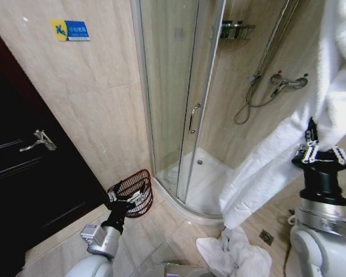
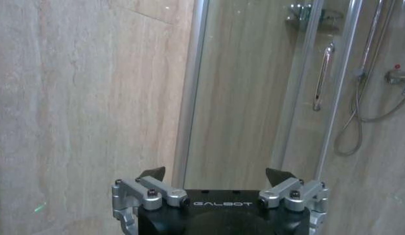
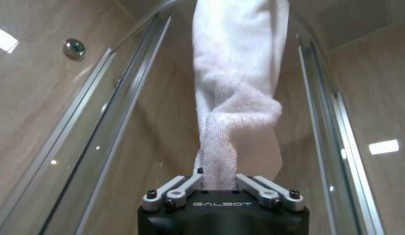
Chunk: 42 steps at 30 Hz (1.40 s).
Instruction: Discard the used towel into the hamper.
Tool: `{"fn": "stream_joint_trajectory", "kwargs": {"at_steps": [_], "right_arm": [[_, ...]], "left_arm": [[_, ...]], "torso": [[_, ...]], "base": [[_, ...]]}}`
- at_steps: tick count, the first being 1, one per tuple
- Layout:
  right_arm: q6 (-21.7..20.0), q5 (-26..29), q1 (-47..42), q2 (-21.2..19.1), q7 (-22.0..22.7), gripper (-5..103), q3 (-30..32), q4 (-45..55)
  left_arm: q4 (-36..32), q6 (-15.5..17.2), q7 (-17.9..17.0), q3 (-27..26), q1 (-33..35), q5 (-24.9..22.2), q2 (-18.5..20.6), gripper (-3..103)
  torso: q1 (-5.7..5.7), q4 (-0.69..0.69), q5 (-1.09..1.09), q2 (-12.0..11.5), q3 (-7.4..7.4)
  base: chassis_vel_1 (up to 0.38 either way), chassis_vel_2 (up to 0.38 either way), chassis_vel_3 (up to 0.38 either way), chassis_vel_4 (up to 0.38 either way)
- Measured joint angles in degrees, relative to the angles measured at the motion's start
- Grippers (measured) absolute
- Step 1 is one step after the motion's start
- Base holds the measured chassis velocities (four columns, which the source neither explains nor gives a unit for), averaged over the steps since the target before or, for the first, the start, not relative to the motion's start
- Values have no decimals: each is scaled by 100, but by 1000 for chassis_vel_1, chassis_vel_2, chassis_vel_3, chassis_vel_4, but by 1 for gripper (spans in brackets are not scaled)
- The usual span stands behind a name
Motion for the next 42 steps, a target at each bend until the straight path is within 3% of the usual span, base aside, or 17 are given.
{"fn": "stream_joint_trajectory", "kwargs": {"at_steps": [18, 27, 42], "right_arm": [[598, -736, -123, 294, -9, 5, -482, -217], [801, -1102, -331, 639, -9, 5, -931, -374], [1095, -1509, -38, 451, 116, 5, -285, -358]], "left_arm": [[0, 0, 0, 0, 0, 0, 0, 100], [0, 0, 0, 0, 0, 0, 0, 100], [0, 0, 0, 0, 0, 0, 0, 100]], "torso": [[0, 0, 0, 0, 0], [0, 0, 1, 0, 0], [0, 1, 1, 0, 0]], "base": [[0, 0, 0, 0], [0, 0, 0, 0], [0, 0, 0, 0]]}}
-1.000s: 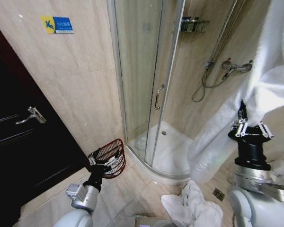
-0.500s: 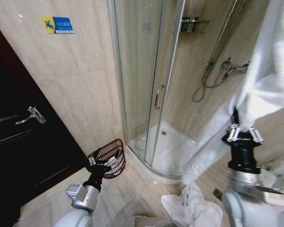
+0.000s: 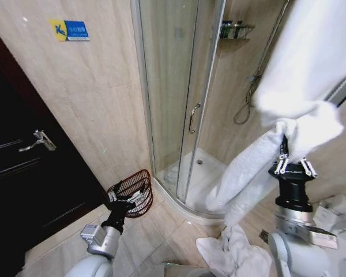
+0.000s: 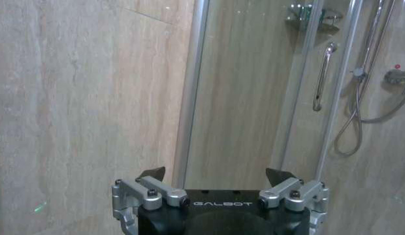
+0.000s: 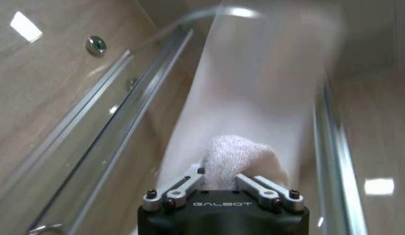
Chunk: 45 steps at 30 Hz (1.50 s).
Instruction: Discard the used towel into the hamper.
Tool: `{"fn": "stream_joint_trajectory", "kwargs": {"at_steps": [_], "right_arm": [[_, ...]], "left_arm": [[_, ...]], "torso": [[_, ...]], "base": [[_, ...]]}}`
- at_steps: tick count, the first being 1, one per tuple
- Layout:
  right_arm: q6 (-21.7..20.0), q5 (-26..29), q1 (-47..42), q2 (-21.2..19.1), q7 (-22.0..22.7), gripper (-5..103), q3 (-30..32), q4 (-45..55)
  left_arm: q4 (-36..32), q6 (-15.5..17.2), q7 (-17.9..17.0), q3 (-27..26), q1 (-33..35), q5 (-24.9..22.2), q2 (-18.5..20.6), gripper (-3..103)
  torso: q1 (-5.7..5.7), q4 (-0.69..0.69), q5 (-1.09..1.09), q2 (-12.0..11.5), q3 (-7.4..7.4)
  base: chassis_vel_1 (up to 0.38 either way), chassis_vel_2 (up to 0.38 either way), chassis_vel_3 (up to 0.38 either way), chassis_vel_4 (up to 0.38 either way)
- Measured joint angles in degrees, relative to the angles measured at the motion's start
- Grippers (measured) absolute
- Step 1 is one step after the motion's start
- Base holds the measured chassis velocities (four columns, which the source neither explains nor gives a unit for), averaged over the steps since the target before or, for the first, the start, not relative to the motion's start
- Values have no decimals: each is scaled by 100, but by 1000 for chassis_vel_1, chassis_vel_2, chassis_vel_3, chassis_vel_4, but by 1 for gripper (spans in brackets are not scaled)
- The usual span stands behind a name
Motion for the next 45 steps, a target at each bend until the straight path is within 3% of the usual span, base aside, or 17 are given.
{"fn": "stream_joint_trajectory", "kwargs": {"at_steps": [10, 13, 16, 19, 21, 24, 27, 31, 37, 45], "right_arm": [[387, -420, 377, -593, 60, 5, 1054, 74], [280, -208, 443, -877, 111, 5, 1282, 301], [150, -17, 506, -1145, 85, 5, 1534, 365], [29, 277, 561, -1420, 37, 5, 1813, 382], [-216, 770, 528, -1577, 30, 5, 1956, 385], [-311, 1031, 477, -1596, 25, 5, 2014, 385], [-85, 1136, 480, -1543, 21, 5, 1959, 383], [-86, 1337, 484, -1541, 49, 5, 1934, 379], [-563, 1967, 505, -1651, 230, 5, 1890, 372], [-585, 2094, 580, -1782, 239, 5, 1999, 370]], "left_arm": [[0, 0, 0, 1, 0, 0, 0, 100], [0, 0, 0, 0, 0, 0, 0, 100], [0, 0, 0, 0, 0, 0, 0, 100], [0, 0, 0, 0, 0, 0, 0, 100], [0, 0, 0, 0, 0, 0, 0, 100], [0, 0, 0, 0, 0, 0, 0, 100], [0, 0, 0, 0, 0, 0, 0, 100], [0, 0, 0, 0, 0, 0, 0, 100], [0, 0, 0, 0, 0, 0, 0, 100], [0, 0, 0, 0, 0, 0, 0, 100]], "torso": [[0, 0, 4, -1, 1], [0, -1, -6, 1, -1], [0, 0, 2, 1, 0], [0, 0, -3, 1, -1], [0, 0, 0, 1, 0], [0, -1, 2, 1, 0], [0, 0, -1, 1, 0], [0, 0, 0, 1, 0], [0, 0, 0, 0, 0], [0, 0, 0, 1, 0]], "base": [[0, 0, 0, 0], [0, 0, 0, 0], [0, 0, 0, 0], [0, 0, 0, 0], [0, 0, 0, 0], [0, 0, 0, 0], [0, 0, 0, 0], [0, 0, 0, 0], [0, 0, 0, 0], [0, 0, 0, 0]]}}
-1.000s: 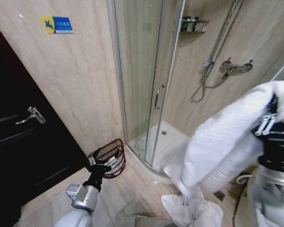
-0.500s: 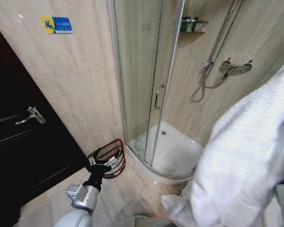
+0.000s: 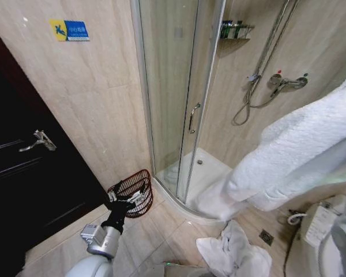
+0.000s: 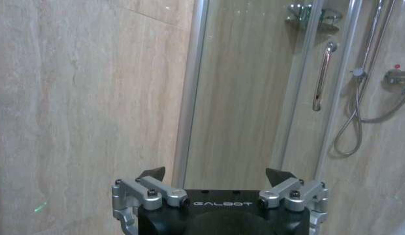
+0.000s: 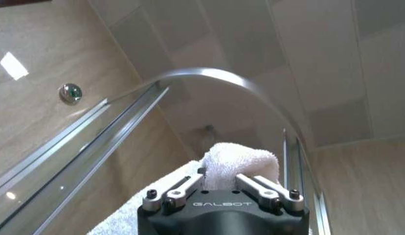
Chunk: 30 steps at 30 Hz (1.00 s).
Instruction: Discard the used towel into the hamper.
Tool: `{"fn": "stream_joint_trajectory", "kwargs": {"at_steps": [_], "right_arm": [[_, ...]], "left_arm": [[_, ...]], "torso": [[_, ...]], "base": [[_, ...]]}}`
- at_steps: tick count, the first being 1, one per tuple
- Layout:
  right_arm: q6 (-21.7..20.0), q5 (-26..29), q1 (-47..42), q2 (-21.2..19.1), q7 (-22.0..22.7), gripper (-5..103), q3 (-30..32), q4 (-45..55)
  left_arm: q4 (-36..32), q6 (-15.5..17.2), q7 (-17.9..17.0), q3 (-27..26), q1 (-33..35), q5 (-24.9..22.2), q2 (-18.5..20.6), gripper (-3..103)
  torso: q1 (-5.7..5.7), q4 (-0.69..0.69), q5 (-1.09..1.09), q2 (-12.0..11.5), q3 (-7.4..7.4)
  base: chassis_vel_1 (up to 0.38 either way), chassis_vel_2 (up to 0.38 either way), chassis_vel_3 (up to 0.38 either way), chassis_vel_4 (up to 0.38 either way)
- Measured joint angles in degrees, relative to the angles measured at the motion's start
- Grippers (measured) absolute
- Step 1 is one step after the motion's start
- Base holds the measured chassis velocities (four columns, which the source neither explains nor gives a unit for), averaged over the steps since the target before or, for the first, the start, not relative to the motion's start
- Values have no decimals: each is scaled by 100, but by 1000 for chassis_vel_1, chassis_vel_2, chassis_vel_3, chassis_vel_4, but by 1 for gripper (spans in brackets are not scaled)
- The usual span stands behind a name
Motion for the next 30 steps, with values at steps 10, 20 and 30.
{"fn": "stream_joint_trajectory", "kwargs": {"at_steps": [10, 20, 30], "right_arm": [[51, 134, 58, -22, -5, 5, 3, -4], [118, 94, 63, 2, -41, 5, -17, -5], [220, -8, -4, 85, -71, 5, -112, -6]], "left_arm": [[0, 0, 0, 0, 0, 0, 0, 100], [0, 0, 0, 0, 0, 0, 0, 100], [0, 0, 0, 0, 0, 0, 0, 100]], "torso": [[1, -1, 0, -1, 0], [-2, -1, -1, -1, 0], [-2, 0, 0, 0, -1]], "base": [[19, -12, -26, 25], [110, -74, -81, 77], [66, -84, -72, 77]]}}
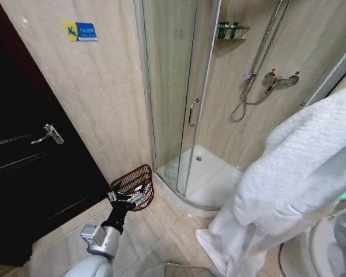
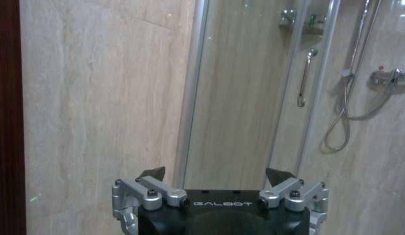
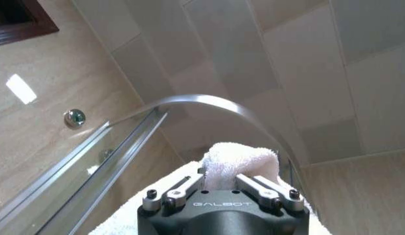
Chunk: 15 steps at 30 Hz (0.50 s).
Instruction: Discard the used towel into the hamper.
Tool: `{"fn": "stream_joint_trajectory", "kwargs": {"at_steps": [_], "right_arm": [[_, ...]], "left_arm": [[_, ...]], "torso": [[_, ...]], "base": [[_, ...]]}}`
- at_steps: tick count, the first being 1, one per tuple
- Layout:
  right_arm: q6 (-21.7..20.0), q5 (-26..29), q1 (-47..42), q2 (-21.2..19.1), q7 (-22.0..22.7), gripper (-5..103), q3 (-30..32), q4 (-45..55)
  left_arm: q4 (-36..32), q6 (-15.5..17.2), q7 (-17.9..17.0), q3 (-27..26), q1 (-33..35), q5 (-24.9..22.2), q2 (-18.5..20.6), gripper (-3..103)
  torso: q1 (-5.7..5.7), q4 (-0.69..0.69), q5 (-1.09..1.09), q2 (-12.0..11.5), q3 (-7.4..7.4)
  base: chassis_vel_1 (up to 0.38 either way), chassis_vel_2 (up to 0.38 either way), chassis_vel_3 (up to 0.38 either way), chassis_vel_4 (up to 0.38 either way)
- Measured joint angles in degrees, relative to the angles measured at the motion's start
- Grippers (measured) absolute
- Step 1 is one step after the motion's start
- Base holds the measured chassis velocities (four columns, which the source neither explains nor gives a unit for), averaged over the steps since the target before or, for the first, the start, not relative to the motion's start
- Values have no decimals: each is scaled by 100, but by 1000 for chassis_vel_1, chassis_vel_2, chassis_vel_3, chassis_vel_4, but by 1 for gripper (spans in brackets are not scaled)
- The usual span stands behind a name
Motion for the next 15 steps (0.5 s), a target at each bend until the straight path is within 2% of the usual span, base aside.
{"fn": "stream_joint_trajectory", "kwargs": {"at_steps": [8, 15], "right_arm": [[0, -42, -66, 57, -12, 5, -153, -1], [-42, -43, -82, 61, 11, 5, -167, -1]], "left_arm": [[0, 0, 0, 0, 0, 0, 0, 100], [0, 0, 0, 0, 0, 0, 0, 100]], "torso": [[5, 1, -1, -1, 1], [4, 1, 0, -1, 1]], "base": [[26, -37, -30, 30], [112, -106, -99, 125]]}}
